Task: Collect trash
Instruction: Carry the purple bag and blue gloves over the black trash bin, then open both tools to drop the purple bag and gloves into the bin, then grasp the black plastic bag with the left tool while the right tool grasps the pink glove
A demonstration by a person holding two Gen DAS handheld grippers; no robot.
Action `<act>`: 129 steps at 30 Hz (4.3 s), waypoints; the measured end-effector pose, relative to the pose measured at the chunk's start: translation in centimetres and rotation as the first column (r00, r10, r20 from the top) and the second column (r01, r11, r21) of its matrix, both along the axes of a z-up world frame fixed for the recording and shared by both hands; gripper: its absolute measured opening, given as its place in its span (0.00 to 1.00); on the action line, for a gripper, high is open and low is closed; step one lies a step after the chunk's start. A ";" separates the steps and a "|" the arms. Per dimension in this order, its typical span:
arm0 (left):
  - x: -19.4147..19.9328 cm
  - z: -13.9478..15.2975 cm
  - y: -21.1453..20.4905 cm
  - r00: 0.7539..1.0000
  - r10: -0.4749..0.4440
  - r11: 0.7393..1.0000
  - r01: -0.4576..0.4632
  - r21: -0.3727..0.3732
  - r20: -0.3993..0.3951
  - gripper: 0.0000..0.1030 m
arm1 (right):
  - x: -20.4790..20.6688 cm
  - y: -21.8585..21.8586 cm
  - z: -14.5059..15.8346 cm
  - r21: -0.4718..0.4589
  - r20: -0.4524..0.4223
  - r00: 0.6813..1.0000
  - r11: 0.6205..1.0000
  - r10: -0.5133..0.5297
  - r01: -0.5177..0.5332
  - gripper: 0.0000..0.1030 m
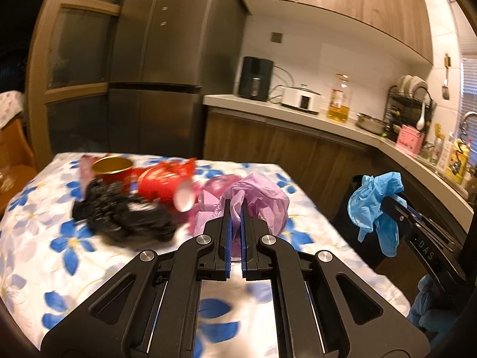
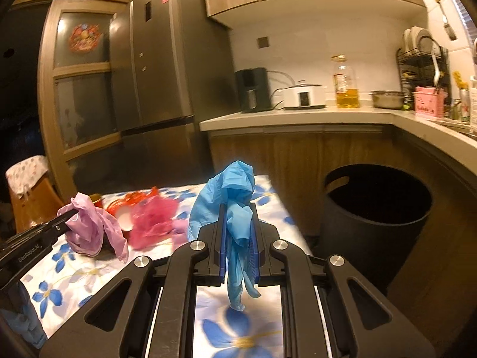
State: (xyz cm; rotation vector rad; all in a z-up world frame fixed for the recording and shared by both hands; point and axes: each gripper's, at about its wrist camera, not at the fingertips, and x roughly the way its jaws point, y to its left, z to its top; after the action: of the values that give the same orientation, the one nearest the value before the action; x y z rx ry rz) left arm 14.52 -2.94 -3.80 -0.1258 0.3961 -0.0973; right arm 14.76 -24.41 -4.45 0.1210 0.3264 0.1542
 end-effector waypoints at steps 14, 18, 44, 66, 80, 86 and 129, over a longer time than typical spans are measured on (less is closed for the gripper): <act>4.5 2.4 -11.7 0.975 -0.216 0.976 0.215 0.028 0.053 0.03 | 0.5 -8.9 1.1 -0.011 0.045 0.976 0.976 -0.215 0.216 0.13; 6.2 3.3 -15.6 0.959 -0.272 0.962 0.271 0.030 0.073 0.03 | 1.0 -11.6 1.6 -0.004 0.058 0.960 0.961 -0.274 0.275 0.13; 13.8 2.6 -27.2 0.900 -0.423 0.906 0.421 0.040 0.107 0.04 | 5.3 -17.4 1.8 0.006 0.084 0.927 0.930 -0.366 0.367 0.13; 15.7 0.7 -27.2 0.893 -0.445 0.895 0.444 0.034 0.068 0.49 | 7.6 -18.7 0.5 0.023 0.027 0.929 0.929 -0.370 0.369 0.24; 12.5 0.2 -20.5 0.951 -0.301 0.952 0.304 -0.025 0.069 0.86 | 5.6 -17.5 0.3 0.057 0.024 0.930 0.930 -0.366 0.364 0.60; 9.9 0.3 -17.6 0.964 -0.253 0.967 0.255 -0.013 0.087 0.93 | 4.0 -15.7 0.4 0.076 0.027 0.937 0.936 -0.347 0.345 0.73; 7.2 -4.9 8.3 0.938 0.346 0.933 -0.342 0.110 -0.026 0.61 | 2.7 4.4 -2.2 0.050 -0.011 1.000 0.999 -0.017 0.018 0.74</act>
State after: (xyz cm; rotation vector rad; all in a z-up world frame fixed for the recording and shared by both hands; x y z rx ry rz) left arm 21.69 5.40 -8.66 -0.0932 0.4178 0.2730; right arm 17.47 -19.99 -6.60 0.1740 0.3319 0.1447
